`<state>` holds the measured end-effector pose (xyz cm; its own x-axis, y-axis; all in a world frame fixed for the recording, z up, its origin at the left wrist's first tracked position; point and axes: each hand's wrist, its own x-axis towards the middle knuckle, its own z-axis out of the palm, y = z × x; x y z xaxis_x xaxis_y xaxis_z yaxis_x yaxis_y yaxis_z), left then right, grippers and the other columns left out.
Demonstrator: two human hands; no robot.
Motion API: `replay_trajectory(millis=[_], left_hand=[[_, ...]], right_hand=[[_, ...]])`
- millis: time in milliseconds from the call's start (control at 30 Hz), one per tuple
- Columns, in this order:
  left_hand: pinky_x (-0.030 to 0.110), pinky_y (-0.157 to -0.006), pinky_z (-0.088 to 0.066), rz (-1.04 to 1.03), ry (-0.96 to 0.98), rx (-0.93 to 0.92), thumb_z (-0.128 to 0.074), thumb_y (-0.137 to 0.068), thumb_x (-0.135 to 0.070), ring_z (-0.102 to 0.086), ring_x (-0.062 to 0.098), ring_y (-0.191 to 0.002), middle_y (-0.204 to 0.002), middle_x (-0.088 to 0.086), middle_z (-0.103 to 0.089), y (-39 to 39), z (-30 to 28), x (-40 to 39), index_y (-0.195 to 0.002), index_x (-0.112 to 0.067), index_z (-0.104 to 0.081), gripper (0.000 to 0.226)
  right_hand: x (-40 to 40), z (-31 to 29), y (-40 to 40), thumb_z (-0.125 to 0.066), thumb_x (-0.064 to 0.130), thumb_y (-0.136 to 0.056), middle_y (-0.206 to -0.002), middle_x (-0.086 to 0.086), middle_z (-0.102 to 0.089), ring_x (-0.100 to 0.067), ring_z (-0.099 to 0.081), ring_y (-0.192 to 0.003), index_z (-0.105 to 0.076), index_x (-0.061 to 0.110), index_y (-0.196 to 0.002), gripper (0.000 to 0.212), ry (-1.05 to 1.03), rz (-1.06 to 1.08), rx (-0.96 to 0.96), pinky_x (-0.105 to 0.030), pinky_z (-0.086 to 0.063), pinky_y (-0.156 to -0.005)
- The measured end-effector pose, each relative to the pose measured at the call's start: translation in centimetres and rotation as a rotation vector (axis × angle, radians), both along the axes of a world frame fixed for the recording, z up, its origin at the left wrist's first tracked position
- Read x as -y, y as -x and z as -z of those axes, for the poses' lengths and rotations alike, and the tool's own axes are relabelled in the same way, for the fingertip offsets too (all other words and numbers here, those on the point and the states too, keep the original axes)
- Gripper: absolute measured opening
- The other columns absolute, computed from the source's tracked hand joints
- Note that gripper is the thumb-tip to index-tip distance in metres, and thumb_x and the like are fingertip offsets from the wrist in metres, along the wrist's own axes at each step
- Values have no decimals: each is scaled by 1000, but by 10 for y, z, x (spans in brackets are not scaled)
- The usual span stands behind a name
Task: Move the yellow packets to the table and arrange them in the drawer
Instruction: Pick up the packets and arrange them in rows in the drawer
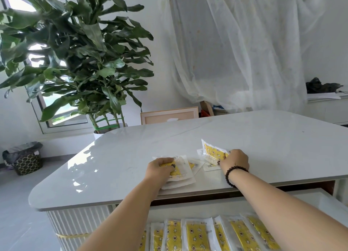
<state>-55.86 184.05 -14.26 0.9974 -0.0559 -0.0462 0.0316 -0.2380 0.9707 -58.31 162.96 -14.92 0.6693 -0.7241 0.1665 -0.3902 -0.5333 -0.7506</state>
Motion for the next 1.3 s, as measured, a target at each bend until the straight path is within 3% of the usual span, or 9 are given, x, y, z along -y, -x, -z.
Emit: replay_trajectory(millis=[167, 233, 333, 500, 700, 800, 967, 1100, 1300], left_hand=[[20, -50, -37, 1, -17, 8, -61, -88, -10, -56, 14, -67, -84, -2, -64, 0, -1, 1, -107, -25, -70, 26], [21, -52, -39, 4, -19, 15, -61, -88, -10, -57, 14, -69, -86, -2, -64, 0, -1, 1, -109, -25, -70, 27], [19, -51, -38, 10, -27, 25, -61, -89, -9, -56, 11, -67, -85, -4, -63, 0, -2, 2, -111, -23, -69, 28], [17, -46, -36, 10, -38, 24, -60, -89, -10, -54, 8, -64, -83, -6, -62, -2, -1, 3, -114, -24, -68, 29], [21, -59, -48, -20, 57, 9, -61, -88, -6, -59, 12, -70, -88, -3, -65, -4, 1, 2, -108, -25, -69, 29], [36, -85, -57, -94, 150, 1, -60, -85, -3, -67, 24, -89, -100, 4, -68, -8, 3, 1, -100, -27, -70, 30], [36, -88, -54, -103, 141, 1, -58, -86, -2, -64, 23, -87, -100, 4, -67, -10, 5, 0, -105, -25, -68, 31], [32, -83, -54, -71, 118, -1, -58, -87, -2, -61, 19, -80, -94, 0, -65, -9, 5, 0, -107, -24, -68, 31], [29, -77, -53, -47, 80, 3, -59, -88, -4, -60, 17, -76, -94, -1, -65, -10, 6, -3, -110, -24, -68, 31]], right_hand=[[5, 3, 3, -63, 6, -84, -108, -18, -64, -32, -60, -90, -68, -3, -97, 16, -13, -28, 130, -25, -44, -70], [5, 2, 3, -66, 7, -82, -98, -21, -65, -31, -59, -84, -67, 1, -83, 6, -11, -36, 134, -30, -49, -71], [7, 2, 2, -70, 12, -78, -60, -8, -48, -26, -48, -65, -44, 7, -55, 35, -63, -7, 140, -24, -39, -53], [10, 2, 0, -73, 13, -74, -52, -2, -30, -18, -29, -50, -27, 14, -52, 50, -200, 16, 220, -23, -21, -44], [-2, -16, -8, -66, 28, -83, -64, -2, -54, -17, -47, -56, -52, 9, -66, 30, -485, -134, 256, -26, -37, -55], [-11, -16, -16, -63, 39, -81, -96, -8, -62, -29, -57, -96, -53, 13, -86, 28, -297, -149, 9, -31, -44, -83], [-28, -9, -23, -62, 31, -82, -111, -7, -57, -27, -42, -118, -55, 14, -106, 30, -118, -91, -154, -29, -41, -87], [-30, -4, -25, -64, 24, -81, -106, -7, -61, -27, -51, -112, -48, 14, -84, 19, -64, -40, -118, -33, -46, -92], [-24, 1, -28, -58, 5, -78, -110, -15, -57, -24, -54, -76, -39, 10, -62, 25, -54, -41, 3, -27, -44, -65]])
